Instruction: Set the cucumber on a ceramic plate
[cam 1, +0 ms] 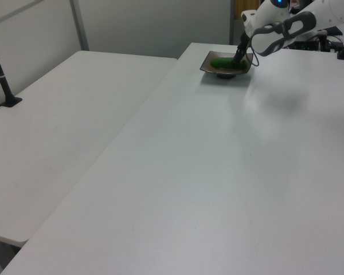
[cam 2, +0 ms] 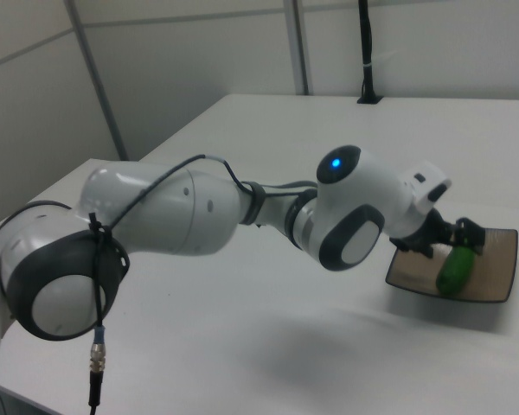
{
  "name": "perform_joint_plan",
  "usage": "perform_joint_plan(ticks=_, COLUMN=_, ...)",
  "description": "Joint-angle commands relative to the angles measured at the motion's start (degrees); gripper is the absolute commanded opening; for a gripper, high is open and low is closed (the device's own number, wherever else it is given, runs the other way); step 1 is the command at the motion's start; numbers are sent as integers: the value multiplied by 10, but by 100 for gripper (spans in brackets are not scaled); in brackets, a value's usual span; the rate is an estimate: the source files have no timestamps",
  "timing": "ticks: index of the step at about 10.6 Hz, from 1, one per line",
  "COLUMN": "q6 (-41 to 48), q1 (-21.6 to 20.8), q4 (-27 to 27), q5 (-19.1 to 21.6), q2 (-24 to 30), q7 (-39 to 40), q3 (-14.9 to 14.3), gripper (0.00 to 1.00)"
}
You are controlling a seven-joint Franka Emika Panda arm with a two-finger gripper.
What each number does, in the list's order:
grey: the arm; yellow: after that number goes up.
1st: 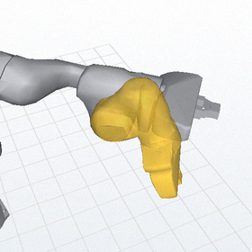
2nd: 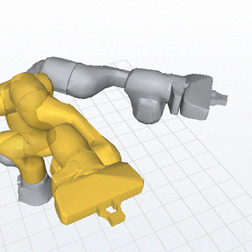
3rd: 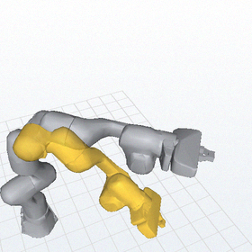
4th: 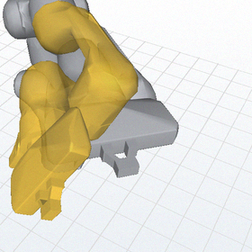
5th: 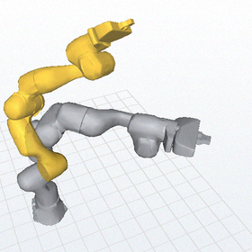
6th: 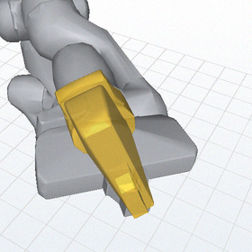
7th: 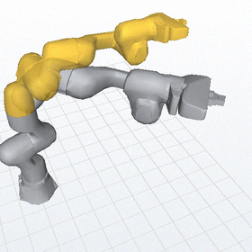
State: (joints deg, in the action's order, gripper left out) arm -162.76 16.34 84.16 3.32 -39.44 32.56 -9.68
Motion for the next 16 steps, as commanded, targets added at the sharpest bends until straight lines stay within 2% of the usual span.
perform_joint_plan(ticks=1, q6=23, q1=-31, q4=92, q5=9, q2=123, q7=6, q3=-6, gripper=100)
perform_joint_plan(ticks=2, q6=79, q1=-40, q4=107, q5=10, q2=169, q7=5, q3=-6, gripper=100)
perform_joint_plan(ticks=4, q6=272, q1=-58, q4=97, q5=12, q2=253, q7=-32, q3=-6, gripper=100)
perform_joint_plan(ticks=7, q6=492, q1=-109, q4=99, q5=12, q2=367, q7=-175, q3=-6, gripper=100)
perform_joint_plan(ticks=9, q6=603, q1=-153, q4=98, q5=11, q2=412, q7=-259, q3=-5, gripper=100)
perform_joint_plan(ticks=11, q6=679, q1=-207, q4=101, q5=11, q2=442, q7=-272, q3=-5, gripper=100)
perform_joint_plan(ticks=13, q6=704, q1=-251, q4=102, q5=11, q2=445, q7=-309, q3=-5, gripper=100)
perform_joint_plan(ticks=14, q6=702, q1=-262, q4=110, q5=11, q2=444, q7=-335, q3=4, gripper=100)
perform_joint_plan(ticks=16, q6=693, q1=-263, q4=133, q5=6, q2=441, q7=-361, q3=53, gripper=100)
